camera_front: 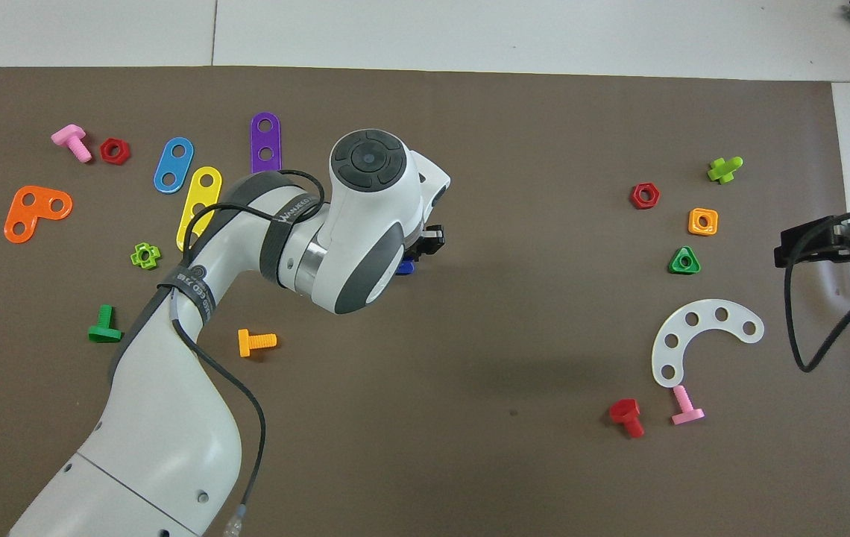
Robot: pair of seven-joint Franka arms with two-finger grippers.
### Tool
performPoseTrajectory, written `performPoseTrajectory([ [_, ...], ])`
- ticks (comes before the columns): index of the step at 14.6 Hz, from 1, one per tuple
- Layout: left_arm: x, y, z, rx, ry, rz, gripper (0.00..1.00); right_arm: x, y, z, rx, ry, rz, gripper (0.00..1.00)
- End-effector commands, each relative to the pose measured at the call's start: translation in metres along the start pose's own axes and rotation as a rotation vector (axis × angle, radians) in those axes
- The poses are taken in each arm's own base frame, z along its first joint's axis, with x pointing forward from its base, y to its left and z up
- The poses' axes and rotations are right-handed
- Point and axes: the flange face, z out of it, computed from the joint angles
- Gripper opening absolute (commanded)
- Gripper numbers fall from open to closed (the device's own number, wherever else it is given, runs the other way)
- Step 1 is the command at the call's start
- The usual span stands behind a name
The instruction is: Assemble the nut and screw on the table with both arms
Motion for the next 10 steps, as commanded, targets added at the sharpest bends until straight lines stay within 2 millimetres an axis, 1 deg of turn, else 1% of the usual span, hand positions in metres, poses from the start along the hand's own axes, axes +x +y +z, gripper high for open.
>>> performPoseTrajectory([
  [1, -0.002, 0.001, 0.003, 0.001, -0.013, -0.008, 0.0, -0.004, 0.001, 0.001, 0.019, 0.007, 0.011, 1.0],
  [4, -0.003, -0.001, 0.005, 0.007, -0.02, -0.009, 0.0, -0.003, 0.002, 0.001, 0.019, 0.009, 0.013, 1.0],
  [6, -0.006, -0.003, 0.012, 0.015, -0.029, -0.008, 0.0, -0.003, 0.002, 0.0, 0.019, 0.01, 0.013, 1.0],
  [7, -0.006, -0.003, 0.012, 0.016, -0.029, -0.008, 0.0, -0.003, 0.001, 0.0, 0.019, 0.01, 0.011, 1.0],
  [10, -0.009, -0.006, 0.019, 0.026, -0.038, -0.008, 0.0, -0.003, 0.001, 0.0, 0.019, 0.01, 0.011, 1.0],
])
